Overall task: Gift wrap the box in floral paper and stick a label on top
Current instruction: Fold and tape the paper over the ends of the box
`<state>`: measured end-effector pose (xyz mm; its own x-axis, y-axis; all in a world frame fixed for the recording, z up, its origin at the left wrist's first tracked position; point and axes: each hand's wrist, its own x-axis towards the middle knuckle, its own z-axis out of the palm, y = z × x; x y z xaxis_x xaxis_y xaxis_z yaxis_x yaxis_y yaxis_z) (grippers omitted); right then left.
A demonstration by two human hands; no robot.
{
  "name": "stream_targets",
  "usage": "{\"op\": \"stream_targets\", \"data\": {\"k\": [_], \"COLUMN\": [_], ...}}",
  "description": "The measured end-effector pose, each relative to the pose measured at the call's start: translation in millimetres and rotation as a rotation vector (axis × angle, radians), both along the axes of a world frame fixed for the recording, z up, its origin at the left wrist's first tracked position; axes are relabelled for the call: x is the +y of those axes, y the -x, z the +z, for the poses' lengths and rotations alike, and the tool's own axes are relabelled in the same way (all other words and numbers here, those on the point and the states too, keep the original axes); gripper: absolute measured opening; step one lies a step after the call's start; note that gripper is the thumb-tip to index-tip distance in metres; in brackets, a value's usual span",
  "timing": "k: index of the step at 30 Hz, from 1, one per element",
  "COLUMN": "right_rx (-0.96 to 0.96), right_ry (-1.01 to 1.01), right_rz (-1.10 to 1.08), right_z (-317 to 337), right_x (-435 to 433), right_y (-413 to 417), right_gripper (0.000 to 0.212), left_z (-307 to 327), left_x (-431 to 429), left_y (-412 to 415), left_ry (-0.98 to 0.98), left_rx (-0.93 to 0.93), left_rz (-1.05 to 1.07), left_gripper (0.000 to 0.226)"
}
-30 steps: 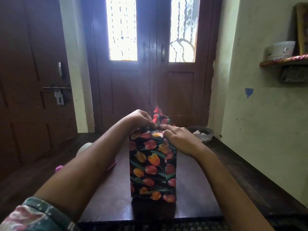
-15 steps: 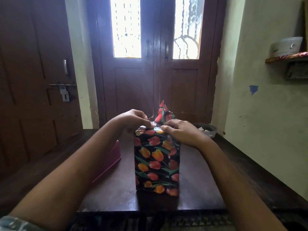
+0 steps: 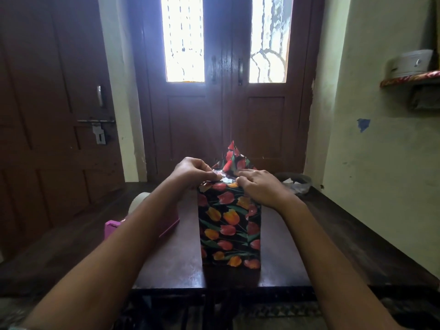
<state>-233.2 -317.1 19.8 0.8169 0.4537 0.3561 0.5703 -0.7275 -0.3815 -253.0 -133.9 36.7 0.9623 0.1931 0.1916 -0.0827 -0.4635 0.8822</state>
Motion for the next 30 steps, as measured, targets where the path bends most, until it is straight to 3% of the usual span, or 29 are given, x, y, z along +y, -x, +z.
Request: {"op": "stream_targets", "data": {"k": [4, 9, 12, 15, 20, 30], "right_rx": [0.05, 0.053, 0.04, 0.024, 0.013, 0.024], "right_ry": [-0.166, -0.167, -0.17, -0.173, -0.172, -0.179], "right_rz": [0.039, 0.037, 0.037, 0.028, 0.028, 0.024], "right_z": [-3.9, -4.9, -4.9, -5.0, -5.1, -6.1], "right_x": [2.1, 1.7, 2.8, 3.5, 3.2, 3.5], "right_y": [-3.6, -6.0, -5.9, -4.8, -2.8, -2.2], "right_gripper": [0.037, 0.038, 0.037, 0.037, 0.037, 0.037], "left_z": [-7.7, -15.0, -19.7, -29.9, -54.4, -49.5], "left_x": [0.6, 18.9, 54.5, 99.6, 144.2, 134.6], "left_y": [9.8, 24.5, 32.6, 40.5, 50.0, 49.9], "left_ry": [0.028, 0.161, 0.066, -0.134, -0.432, -0.055], "left_rx": [-0.093, -0.151, -0.108, 0.002, 0.404, 0.577], "left_rz": [-0.001, 0.032, 0.169, 0.335, 0.571, 0.408], "left_gripper": [0.017, 0.007, 0.009, 0.005, 0.025, 0.033]}}
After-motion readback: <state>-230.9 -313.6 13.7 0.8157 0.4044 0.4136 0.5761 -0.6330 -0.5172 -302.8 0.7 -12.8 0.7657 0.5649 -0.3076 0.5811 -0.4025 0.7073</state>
